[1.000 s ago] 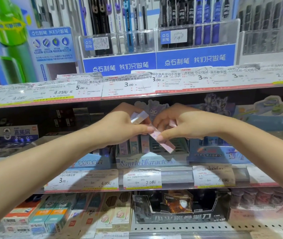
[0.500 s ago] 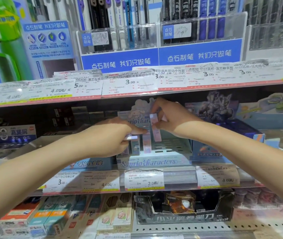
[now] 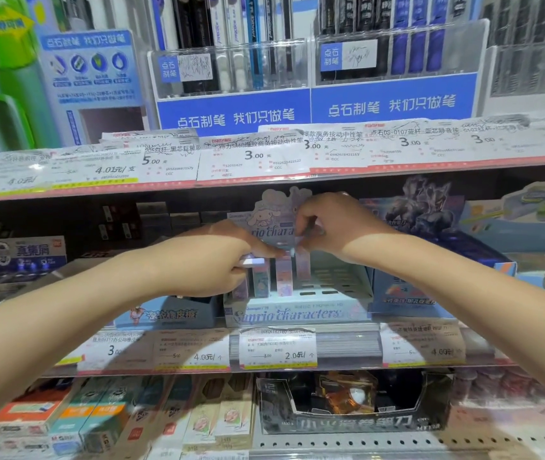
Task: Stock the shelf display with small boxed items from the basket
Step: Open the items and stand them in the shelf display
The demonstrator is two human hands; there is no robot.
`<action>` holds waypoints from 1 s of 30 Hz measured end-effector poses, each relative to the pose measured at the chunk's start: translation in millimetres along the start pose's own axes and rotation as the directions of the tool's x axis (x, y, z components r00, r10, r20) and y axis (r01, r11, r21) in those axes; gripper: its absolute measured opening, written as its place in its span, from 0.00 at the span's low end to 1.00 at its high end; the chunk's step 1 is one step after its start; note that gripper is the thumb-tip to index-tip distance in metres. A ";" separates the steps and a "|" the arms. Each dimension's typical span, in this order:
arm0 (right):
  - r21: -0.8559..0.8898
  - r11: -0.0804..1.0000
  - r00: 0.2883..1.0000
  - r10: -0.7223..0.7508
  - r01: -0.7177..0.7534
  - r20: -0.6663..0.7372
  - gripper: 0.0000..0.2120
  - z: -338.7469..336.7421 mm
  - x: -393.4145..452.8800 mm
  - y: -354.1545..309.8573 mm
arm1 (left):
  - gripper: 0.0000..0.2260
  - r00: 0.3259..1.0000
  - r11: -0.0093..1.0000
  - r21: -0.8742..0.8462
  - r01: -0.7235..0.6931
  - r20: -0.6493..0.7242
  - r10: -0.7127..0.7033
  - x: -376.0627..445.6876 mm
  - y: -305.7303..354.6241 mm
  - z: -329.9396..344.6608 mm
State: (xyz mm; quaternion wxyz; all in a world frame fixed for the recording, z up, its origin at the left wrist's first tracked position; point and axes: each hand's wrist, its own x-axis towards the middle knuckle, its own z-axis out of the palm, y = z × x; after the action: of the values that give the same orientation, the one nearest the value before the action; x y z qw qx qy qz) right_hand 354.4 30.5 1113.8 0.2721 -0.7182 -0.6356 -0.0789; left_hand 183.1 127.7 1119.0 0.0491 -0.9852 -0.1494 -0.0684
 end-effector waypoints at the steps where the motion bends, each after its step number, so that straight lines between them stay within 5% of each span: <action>1: -0.047 0.999 1.000 -0.006 0.007 0.010 0.06 -0.7 0.5 0.5 | 0.28 1.000 1.000 -0.007 0.003 0.001 -0.003 0.1 0.0 -0.3; 9: -0.038 0.999 0.986 -0.015 0.022 0.169 0.07 -15.4 0.5 -3.5 | 0.27 0.999 0.999 -0.029 0.043 0.022 -0.042 0.0 6.3 -3.4; 12: 0.169 0.982 0.992 0.072 -0.089 0.104 0.08 -16.2 -1.1 -5.6 | 0.23 0.991 0.991 -0.123 0.042 -0.119 -0.057 -3.2 8.5 0.6; 16: 0.697 0.641 0.947 0.213 -0.322 0.241 0.09 -12.3 -7.6 -8.9 | 0.08 0.917 0.981 -0.188 -0.044 -0.398 -0.035 -6.3 14.0 8.3; 19: 0.879 0.329 0.935 0.200 -0.346 0.293 0.10 -9.4 -12.0 -12.7 | 0.15 0.896 0.938 -0.324 -0.125 -0.443 -0.033 -9.0 26.4 7.8; 24: 0.952 0.037 0.942 0.166 -0.303 0.293 0.10 0.9 -16.9 -20.9 | 0.19 0.931 0.715 -0.698 -0.040 -0.286 -0.227 -10.1 54.0 6.3; 30: 0.979 -0.104 0.979 0.087 -0.178 0.187 0.21 2.9 -21.2 -30.2 | 0.17 0.905 0.430 -0.894 0.130 -0.070 -0.420 -2.6 56.4 8.4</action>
State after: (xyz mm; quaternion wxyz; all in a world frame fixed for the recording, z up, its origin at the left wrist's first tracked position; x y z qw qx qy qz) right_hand 321.0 14.8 1110.4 0.6988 -0.3451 -0.4206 0.4643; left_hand 198.7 74.4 1106.0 -0.4494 -0.8116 -0.2454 -0.2814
